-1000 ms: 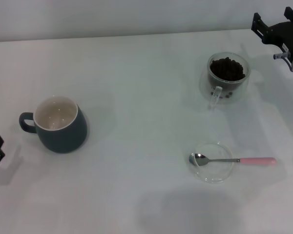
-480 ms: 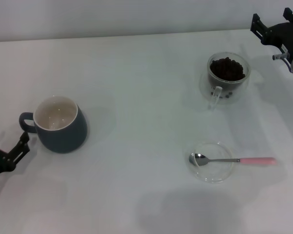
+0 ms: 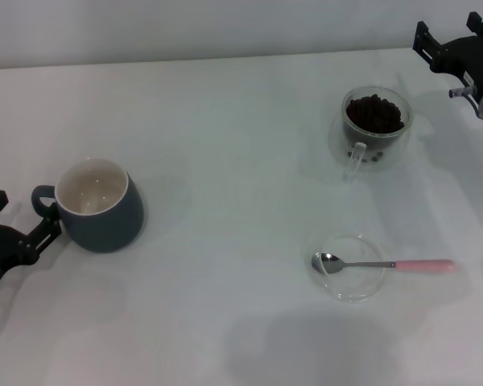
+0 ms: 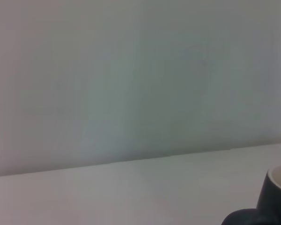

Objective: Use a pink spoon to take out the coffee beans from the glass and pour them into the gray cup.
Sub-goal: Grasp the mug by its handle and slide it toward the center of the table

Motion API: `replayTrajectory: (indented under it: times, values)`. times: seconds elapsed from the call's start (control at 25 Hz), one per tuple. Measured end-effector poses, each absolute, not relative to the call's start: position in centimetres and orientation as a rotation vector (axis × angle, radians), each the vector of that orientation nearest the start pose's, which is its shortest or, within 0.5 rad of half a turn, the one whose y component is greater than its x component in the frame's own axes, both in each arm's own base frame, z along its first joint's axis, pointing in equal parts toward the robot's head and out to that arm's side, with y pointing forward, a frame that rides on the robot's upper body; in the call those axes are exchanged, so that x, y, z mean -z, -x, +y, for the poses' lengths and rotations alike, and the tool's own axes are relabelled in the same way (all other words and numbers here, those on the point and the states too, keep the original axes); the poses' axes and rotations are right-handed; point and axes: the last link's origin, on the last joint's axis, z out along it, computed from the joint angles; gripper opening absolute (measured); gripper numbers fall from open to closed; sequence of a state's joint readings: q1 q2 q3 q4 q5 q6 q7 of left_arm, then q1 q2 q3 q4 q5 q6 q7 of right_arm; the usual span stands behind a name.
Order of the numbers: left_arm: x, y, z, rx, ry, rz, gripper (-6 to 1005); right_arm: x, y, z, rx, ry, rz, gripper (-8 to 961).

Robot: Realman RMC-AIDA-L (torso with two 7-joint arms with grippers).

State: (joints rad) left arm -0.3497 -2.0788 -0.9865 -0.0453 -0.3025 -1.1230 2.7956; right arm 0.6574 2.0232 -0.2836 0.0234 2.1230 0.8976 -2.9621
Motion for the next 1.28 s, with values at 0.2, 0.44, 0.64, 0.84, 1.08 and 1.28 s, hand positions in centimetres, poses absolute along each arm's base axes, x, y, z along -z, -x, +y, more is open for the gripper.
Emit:
replayTrajectory:
  times: [0.2, 0.44, 0.64, 0.84, 1.08, 1.28]
  values:
    - [5.4, 36.0, 28.1, 0.533, 1.954, -0.644, 874, -1.8, -33.9, 39.7, -0.492, 1.573, 0.64, 874]
    - [5.7, 35.7, 28.2, 0.532, 1.962, -0.624, 854, -1.8, -33.9, 39.8, -0.495, 1.572, 0.642, 874]
    - [5.7, 35.5, 28.5, 0.536, 1.961, -0.621, 691, -1.8, -33.8, 39.8, -0.496, 1.573, 0.642, 874]
    - [5.8, 35.4, 28.8, 0.533, 1.965, -0.62, 369, -1.8, -33.8, 39.8, -0.497, 1.571, 0.642, 875]
    - [6.0, 35.2, 29.1, 0.521, 1.977, -0.622, 168, -1.8, -33.8, 39.9, -0.499, 1.569, 0.643, 875]
    - [6.3, 34.6, 29.4, 0.534, 1.995, -0.607, 131, -1.9, -33.8, 39.9, -0.5, 1.568, 0.643, 874]
